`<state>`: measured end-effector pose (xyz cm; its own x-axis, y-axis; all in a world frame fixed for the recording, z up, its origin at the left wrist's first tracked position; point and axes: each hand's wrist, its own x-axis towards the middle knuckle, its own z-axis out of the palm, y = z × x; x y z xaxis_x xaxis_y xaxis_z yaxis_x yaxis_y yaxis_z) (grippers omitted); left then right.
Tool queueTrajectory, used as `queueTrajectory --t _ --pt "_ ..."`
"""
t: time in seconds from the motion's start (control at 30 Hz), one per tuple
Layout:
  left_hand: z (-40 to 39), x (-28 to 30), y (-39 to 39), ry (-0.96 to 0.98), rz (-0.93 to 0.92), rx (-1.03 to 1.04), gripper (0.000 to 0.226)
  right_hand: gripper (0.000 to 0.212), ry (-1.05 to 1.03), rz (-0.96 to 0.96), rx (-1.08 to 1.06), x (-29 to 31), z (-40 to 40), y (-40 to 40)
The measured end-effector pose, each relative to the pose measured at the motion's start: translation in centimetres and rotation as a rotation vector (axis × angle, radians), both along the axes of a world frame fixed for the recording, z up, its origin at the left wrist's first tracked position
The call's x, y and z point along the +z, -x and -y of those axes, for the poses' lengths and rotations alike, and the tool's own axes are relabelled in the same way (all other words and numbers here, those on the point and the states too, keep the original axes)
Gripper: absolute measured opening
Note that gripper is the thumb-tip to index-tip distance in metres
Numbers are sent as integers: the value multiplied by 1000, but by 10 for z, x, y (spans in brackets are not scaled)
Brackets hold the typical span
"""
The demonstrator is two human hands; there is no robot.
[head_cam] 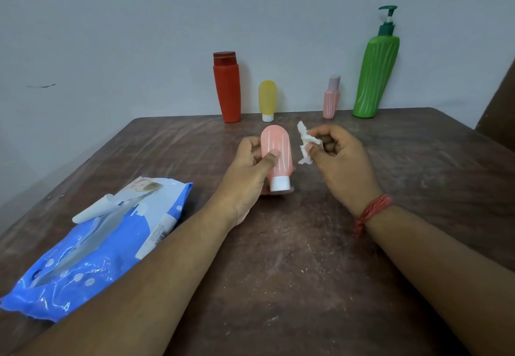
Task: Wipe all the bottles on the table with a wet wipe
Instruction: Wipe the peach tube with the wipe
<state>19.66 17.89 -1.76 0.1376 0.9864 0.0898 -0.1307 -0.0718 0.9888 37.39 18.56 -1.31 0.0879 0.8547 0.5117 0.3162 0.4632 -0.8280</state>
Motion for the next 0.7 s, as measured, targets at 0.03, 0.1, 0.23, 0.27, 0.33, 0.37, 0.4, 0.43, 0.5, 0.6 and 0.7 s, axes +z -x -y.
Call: queueTrajectory --t 0.03,0.1,0.23,0.27,0.33,0.37,0.4,0.43,0.5,0.6,0.7 --pt "2 3 0 0 15 -19 28 19 -28 47 -34 1 0 -1" --pt "6 6 0 -10 1 -46 31 20 -119 127 -103 3 2 -1" --pt "9 8 0 -52 -92 -104 36 20 -222 224 -142 7 5 1" --pt "9 7 0 -66 -120 -118 35 19 -230 241 -141 8 5 1" --pt "10 7 -1 -80 -150 -124 32 19 -237 277 -143 8 6 2" --pt "10 6 -1 -77 -153 -120 31 19 -237 294 -144 8 6 2" --pt "10 6 -1 -69 -148 -115 30 20 -235 306 -142 8 7 3" --pt "9 5 -1 -62 -141 -109 31 20 -232 312 -136 8 7 3" --pt "8 5 -1 -53 -133 -97 33 20 -223 319 -111 8 7 4" --pt "7 4 1 -39 -127 -75 33 25 -187 351 -75 8 8 5" --pt "6 4 1 -36 -115 -61 32 31 -154 355 -42 6 7 6"
